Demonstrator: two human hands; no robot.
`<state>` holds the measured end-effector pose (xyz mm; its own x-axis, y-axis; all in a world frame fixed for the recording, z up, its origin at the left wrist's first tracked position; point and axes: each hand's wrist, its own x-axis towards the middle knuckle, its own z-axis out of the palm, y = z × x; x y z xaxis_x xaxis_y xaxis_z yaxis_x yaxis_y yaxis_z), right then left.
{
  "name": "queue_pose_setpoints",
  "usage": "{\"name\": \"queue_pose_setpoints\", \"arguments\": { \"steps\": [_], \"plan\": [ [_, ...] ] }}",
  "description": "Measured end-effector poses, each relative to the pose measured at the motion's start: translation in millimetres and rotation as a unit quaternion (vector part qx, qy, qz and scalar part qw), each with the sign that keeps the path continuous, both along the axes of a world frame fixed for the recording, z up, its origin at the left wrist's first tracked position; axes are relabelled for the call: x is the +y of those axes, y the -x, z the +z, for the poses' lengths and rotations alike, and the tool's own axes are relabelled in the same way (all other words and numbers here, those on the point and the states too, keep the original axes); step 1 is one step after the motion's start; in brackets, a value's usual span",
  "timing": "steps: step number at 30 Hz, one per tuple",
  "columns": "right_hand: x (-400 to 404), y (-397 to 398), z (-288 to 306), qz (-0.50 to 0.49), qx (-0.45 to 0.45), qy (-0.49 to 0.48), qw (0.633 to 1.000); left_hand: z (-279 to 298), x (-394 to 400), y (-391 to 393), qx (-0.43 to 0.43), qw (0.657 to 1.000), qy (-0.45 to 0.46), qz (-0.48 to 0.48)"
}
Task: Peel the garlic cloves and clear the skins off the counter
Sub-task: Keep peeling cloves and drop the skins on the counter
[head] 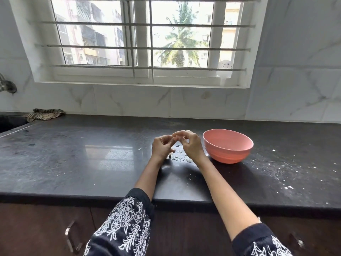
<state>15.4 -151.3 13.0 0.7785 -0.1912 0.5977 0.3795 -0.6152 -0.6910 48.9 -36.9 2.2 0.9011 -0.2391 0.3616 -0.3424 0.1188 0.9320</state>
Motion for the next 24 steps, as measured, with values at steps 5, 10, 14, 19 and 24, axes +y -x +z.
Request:
{"name": "queue_pose_setpoints", "arguments": {
  "steps": [5, 10, 14, 19, 24],
  "plan": [
    [2.0, 1.8, 2.3, 0.03, -0.001, -0.075, 0.997, 7.1, 2.0, 7.6, 0.055, 0.997, 0.057, 0.006],
    [1.7, 8.0, 6.1, 0.054, -0.005, -0.168, 0.984, 9.8, 1.7, 11.9, 0.086, 0.994, 0.073, -0.007],
    [2.4, 5.6, 4.9, 0.051, 0.001, -0.219, 0.974, 10.4, 2.2, 12.8, 0.084, 0.993, 0.078, -0.015],
    [5.4, 7.3, 9.2, 0.044, -0.008, -0.282, 0.958, 8.0, 3.2, 10.6, 0.066, 0.995, 0.078, -0.01],
    [6.3, 3.1, 3.9, 0.017, 0.016, -0.254, 0.967, 4.0, 2.2, 8.6, 0.058, 0.997, 0.058, -0.002]
  ]
}}
